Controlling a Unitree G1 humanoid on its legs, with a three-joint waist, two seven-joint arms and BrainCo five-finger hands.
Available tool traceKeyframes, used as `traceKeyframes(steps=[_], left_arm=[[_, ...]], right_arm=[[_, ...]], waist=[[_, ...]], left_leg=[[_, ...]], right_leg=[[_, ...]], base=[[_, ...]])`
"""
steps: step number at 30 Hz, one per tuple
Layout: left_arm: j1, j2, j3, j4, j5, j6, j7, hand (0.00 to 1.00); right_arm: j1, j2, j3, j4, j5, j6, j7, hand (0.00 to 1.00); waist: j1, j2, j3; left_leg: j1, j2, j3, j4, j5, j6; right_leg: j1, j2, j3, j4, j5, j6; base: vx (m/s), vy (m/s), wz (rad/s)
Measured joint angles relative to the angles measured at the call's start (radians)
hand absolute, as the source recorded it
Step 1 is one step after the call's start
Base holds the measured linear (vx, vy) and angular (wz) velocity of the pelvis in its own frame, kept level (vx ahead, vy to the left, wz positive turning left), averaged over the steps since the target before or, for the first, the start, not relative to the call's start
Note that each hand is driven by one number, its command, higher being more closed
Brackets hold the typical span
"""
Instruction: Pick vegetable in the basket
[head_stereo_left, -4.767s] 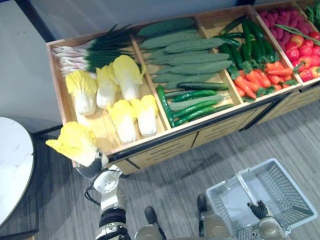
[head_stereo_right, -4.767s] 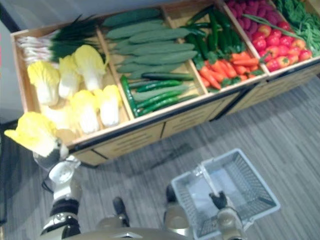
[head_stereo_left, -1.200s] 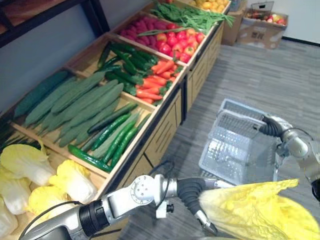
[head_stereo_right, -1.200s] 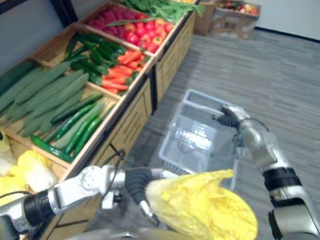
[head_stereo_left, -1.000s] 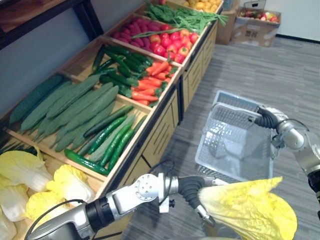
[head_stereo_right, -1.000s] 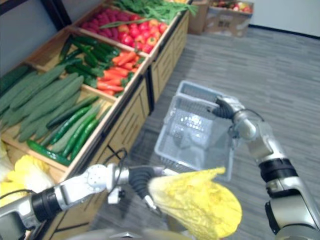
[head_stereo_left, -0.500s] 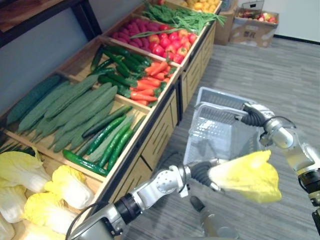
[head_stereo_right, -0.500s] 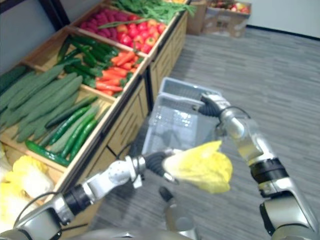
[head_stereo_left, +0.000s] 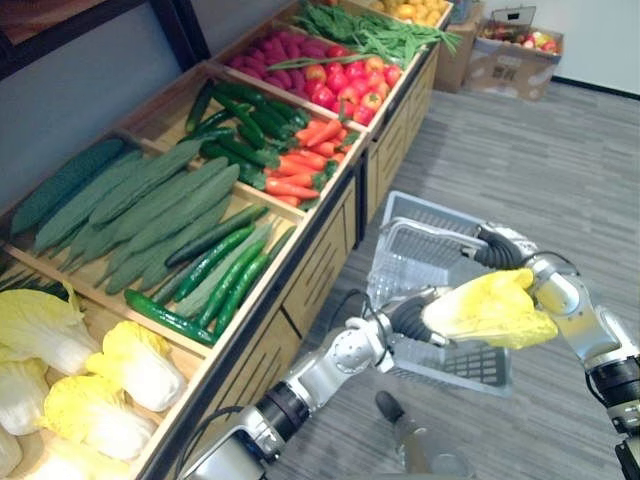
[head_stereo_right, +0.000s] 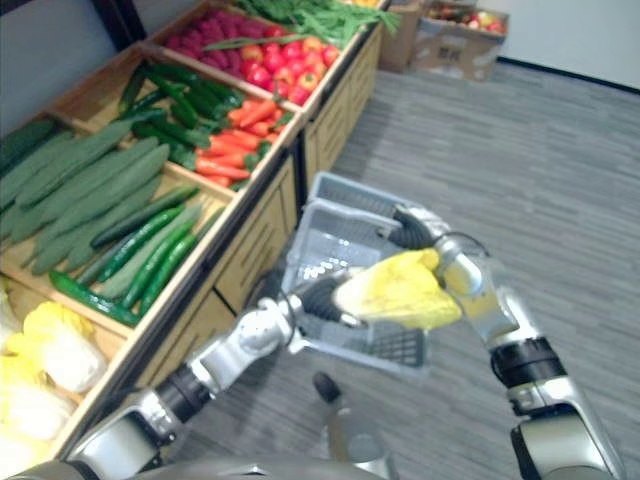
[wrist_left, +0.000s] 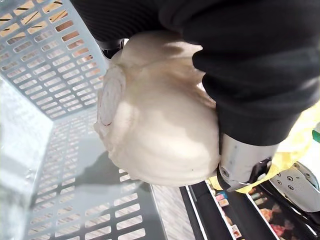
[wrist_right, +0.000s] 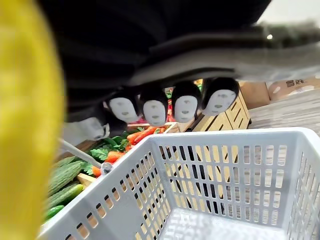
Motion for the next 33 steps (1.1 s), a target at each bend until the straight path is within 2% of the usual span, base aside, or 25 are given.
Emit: traceKeyframes(steps=[9, 17, 25, 30, 31, 33], left_arm=[[-0.002, 0.002, 0.01, 0.0, 0.012, 0.0, -0.009, 1.0], [-0.005, 0.063, 0.022, 0.0, 0.013, -0.001, -0.037, 1.0], [-0.005, 0.126, 0.021, -0.062, 0.035, -0.002, -0.052, 1.0], [-0.005, 0.125, 0.019, -0.069, 0.053, -0.004, -0.055, 1.0], [-0.005, 0.125, 0.019, -0.069, 0.054, -0.004, -0.054, 0.0], [-0.005, 0.125, 0.019, -0.069, 0.055, -0.004, -0.055, 0.0]], right_arm=[[0.025, -0.017, -0.004, 0.0, -0.01, 0.0, 0.027, 1.0], [0.065, -0.04, -0.012, 0.01, -0.052, -0.004, 0.041, 1.0], [0.102, -0.057, -0.078, 0.014, -0.053, -0.005, 0.043, 1.0], [0.119, -0.067, -0.085, 0.016, -0.074, -0.005, 0.043, 1.0], [0.122, -0.067, -0.088, 0.016, -0.084, -0.005, 0.043, 1.0], [0.123, -0.066, -0.095, 0.023, -0.088, -0.005, 0.044, 1.0]], waist=[[0.014, -0.006, -0.003], [0.018, -0.009, -0.003], [0.018, -0.009, -0.004], [0.018, -0.008, -0.004], [0.018, -0.008, -0.004], [0.018, -0.008, -0.004]], left_leg=[[-0.006, 0.022, -0.017, 0.031, -0.012, -0.001], [-0.016, 0.033, -0.027, 0.047, -0.019, 0.007], [-0.016, 0.025, -0.028, 0.047, -0.022, 0.006], [-0.016, 0.025, -0.029, 0.049, -0.022, 0.006], [-0.016, 0.025, -0.03, 0.05, -0.022, 0.006], [-0.017, 0.025, -0.031, 0.05, -0.022, 0.006]], right_leg=[[0.007, 0.0, -0.017, 0.0, 0.0, 0.0], [0.007, -0.005, -0.033, -0.002, -0.001, 0.001], [0.008, -0.017, -0.05, 0.006, -0.001, 0.001], [0.008, -0.018, -0.052, 0.006, -0.001, 0.002], [0.008, -0.019, -0.053, 0.006, -0.001, 0.002], [0.008, -0.019, -0.054, 0.006, 0.0, 0.002]], base=[[-0.01, 0.014, 0.04], [0.0, 0.017, 0.04], [-0.01, 0.029, 0.03], [0.0, 0.007, 0.0], [-0.01, 0.035, 0.01], [0.0, 0.018, 0.01]])
